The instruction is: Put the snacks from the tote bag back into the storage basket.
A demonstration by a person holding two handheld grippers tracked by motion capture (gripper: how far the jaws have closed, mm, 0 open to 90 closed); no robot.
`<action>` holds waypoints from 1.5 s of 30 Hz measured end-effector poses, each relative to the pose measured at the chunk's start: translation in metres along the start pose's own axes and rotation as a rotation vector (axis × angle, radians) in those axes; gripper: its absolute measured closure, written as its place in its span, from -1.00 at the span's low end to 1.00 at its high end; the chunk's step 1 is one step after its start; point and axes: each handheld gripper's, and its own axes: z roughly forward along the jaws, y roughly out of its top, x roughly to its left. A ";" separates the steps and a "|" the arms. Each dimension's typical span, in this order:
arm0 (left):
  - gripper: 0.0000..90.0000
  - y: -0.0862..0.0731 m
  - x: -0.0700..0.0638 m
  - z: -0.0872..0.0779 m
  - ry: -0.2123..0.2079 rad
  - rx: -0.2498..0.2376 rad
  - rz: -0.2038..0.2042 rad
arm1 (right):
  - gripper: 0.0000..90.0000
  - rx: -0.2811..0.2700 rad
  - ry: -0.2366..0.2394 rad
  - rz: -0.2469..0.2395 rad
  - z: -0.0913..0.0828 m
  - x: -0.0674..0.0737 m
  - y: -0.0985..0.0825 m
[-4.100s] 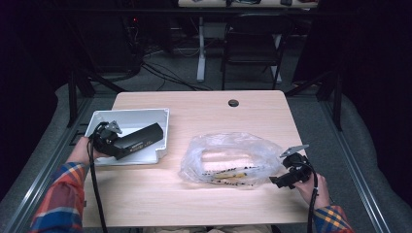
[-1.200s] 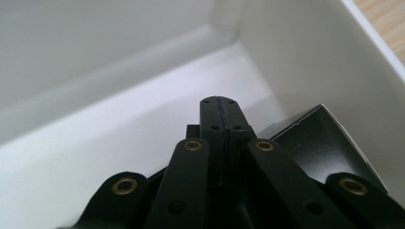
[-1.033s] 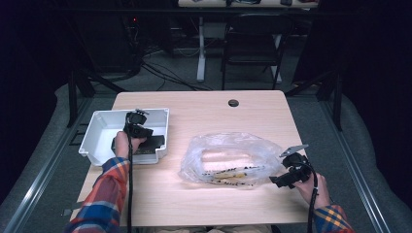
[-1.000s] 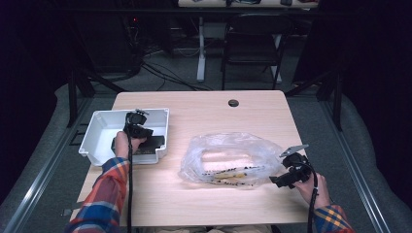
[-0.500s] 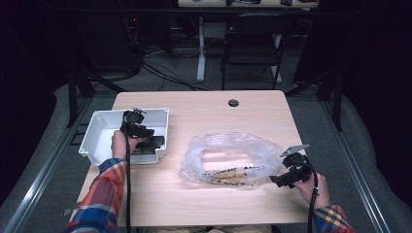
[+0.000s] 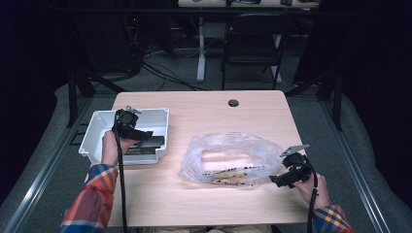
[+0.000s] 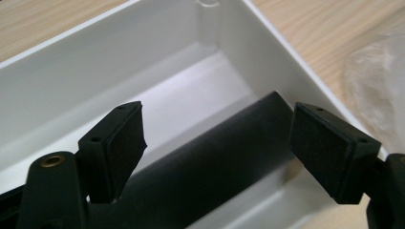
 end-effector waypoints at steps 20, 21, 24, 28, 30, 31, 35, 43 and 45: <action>-0.65 -0.035 -0.052 -0.051 0.012 -0.003 0.150 | -0.95 -0.006 0.005 0.002 0.000 0.000 0.000; -0.65 -0.039 -0.055 -0.053 0.011 -0.008 0.151 | -0.95 -0.006 0.005 0.002 0.000 0.000 0.000; -0.65 -0.045 -0.060 -0.057 0.007 -0.012 0.154 | -0.94 -0.004 0.001 0.001 0.000 0.001 0.000; -0.65 -0.051 -0.067 -0.061 0.001 -0.018 0.164 | -0.94 -0.007 0.003 0.001 0.000 0.000 0.000; -0.65 -0.054 -0.071 -0.063 -0.003 -0.012 0.170 | -0.94 -0.005 0.001 0.002 0.000 0.000 0.000; -0.65 -0.056 -0.073 -0.064 -0.005 -0.011 0.174 | -0.93 -0.005 0.001 0.003 0.000 0.000 0.000; -0.65 -0.064 -0.081 -0.064 -0.014 0.000 0.184 | -0.93 -0.005 0.000 -0.001 -0.001 0.000 0.000; -0.66 -0.081 -0.091 -0.063 -0.033 0.018 0.191 | -0.93 -0.006 -0.005 -0.004 -0.001 0.001 0.000; -0.66 -0.085 -0.092 -0.062 -0.035 0.024 0.187 | -0.93 -0.007 -0.004 -0.003 -0.001 0.001 0.000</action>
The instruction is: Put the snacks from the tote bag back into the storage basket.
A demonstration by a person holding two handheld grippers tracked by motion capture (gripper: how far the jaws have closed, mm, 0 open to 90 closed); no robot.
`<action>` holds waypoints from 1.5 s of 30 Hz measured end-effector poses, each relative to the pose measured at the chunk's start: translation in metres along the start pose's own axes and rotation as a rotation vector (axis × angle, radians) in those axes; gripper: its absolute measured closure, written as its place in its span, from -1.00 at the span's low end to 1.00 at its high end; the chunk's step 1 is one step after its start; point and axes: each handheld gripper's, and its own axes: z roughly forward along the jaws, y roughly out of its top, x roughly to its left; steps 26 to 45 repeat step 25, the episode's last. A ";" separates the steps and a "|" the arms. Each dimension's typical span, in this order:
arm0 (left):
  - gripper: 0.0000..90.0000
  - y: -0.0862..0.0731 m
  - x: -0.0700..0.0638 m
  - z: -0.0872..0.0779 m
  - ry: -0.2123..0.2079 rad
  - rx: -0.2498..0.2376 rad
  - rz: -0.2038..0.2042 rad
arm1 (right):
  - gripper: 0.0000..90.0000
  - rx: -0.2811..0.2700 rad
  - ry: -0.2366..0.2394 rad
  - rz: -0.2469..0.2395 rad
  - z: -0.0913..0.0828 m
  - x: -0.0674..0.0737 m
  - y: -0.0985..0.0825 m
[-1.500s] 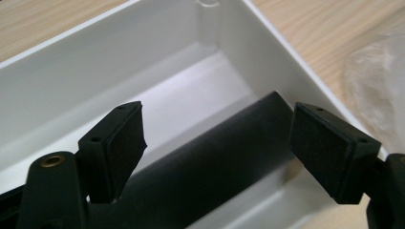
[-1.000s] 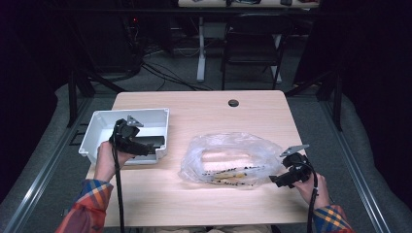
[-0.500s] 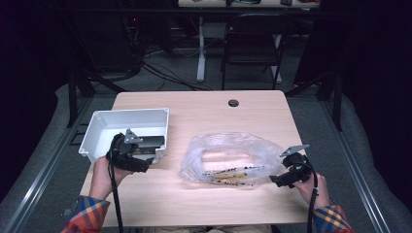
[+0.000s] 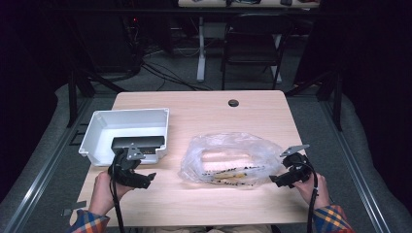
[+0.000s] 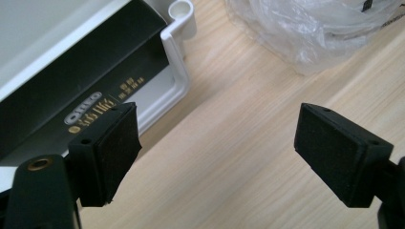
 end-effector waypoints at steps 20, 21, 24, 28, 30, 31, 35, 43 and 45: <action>-0.66 -0.030 -0.014 0.023 0.008 0.007 -0.027 | -0.93 -0.003 0.009 0.001 0.001 0.000 0.000; -0.66 -0.030 -0.015 0.025 0.009 0.013 -0.021 | -0.93 -0.004 0.008 0.003 0.001 0.000 0.000; -0.67 -0.031 -0.015 0.029 -0.011 0.019 -0.025 | -0.93 -0.005 0.011 0.002 0.001 0.000 -0.001; -0.67 -0.030 -0.015 0.029 -0.008 0.016 -0.022 | -0.93 -0.006 0.010 0.003 0.001 -0.001 -0.001; -0.67 -0.030 -0.015 0.029 -0.008 0.016 -0.022 | -0.93 -0.006 0.010 0.003 0.001 -0.001 -0.001; -0.67 -0.030 -0.015 0.029 -0.008 0.016 -0.022 | -0.93 -0.006 0.010 0.003 0.001 -0.001 -0.001; -0.67 -0.030 -0.015 0.029 -0.008 0.016 -0.022 | -0.93 -0.006 0.010 0.003 0.001 -0.001 -0.001; -0.67 -0.030 -0.015 0.029 -0.008 0.016 -0.022 | -0.93 -0.006 0.010 0.003 0.001 -0.001 -0.001; -0.67 -0.030 -0.015 0.029 -0.008 0.016 -0.022 | -0.93 -0.006 0.010 0.003 0.001 -0.001 -0.001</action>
